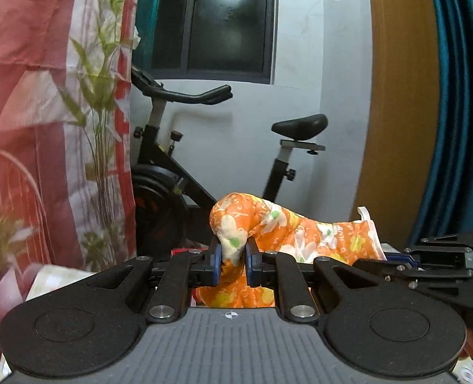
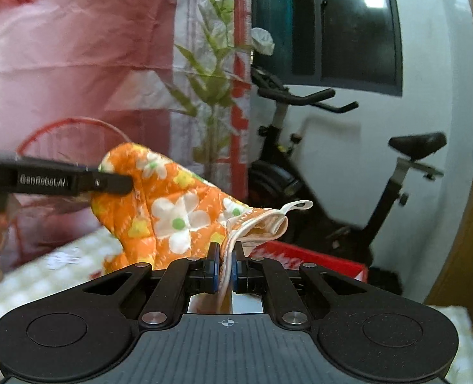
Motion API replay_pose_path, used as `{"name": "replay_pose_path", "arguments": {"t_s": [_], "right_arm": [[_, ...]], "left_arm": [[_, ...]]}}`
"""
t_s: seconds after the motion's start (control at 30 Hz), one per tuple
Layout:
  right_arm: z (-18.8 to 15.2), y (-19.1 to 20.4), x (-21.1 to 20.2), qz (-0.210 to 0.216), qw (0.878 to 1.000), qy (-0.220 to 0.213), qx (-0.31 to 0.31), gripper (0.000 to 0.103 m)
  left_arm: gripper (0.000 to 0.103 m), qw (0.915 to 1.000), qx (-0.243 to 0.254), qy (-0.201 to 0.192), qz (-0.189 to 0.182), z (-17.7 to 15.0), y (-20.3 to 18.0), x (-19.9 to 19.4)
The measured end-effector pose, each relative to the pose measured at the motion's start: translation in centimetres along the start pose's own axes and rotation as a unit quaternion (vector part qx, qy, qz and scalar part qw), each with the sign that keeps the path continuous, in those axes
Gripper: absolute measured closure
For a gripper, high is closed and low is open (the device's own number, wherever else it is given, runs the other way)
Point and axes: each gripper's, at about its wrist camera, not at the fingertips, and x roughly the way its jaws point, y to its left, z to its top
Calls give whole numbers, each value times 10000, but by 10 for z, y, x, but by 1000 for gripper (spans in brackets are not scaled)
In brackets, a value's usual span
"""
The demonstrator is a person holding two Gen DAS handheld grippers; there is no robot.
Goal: Organize soft objects
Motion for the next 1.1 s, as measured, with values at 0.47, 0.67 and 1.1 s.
{"name": "replay_pose_path", "arguments": {"t_s": [0.47,0.67,1.1], "right_arm": [[-50,-34,91,-194,9872,1533,387,96],[-62,-34,100,-207,9820,1798,546,94],[-51,-26,71,-466,9862,1546,367,55]], "left_arm": [[88,9879,63,1551,-58,-40,-3,108],[83,9836,172,1795,-70,-48,2,116],[35,9859,186,1658,-84,-35,7,80]]}}
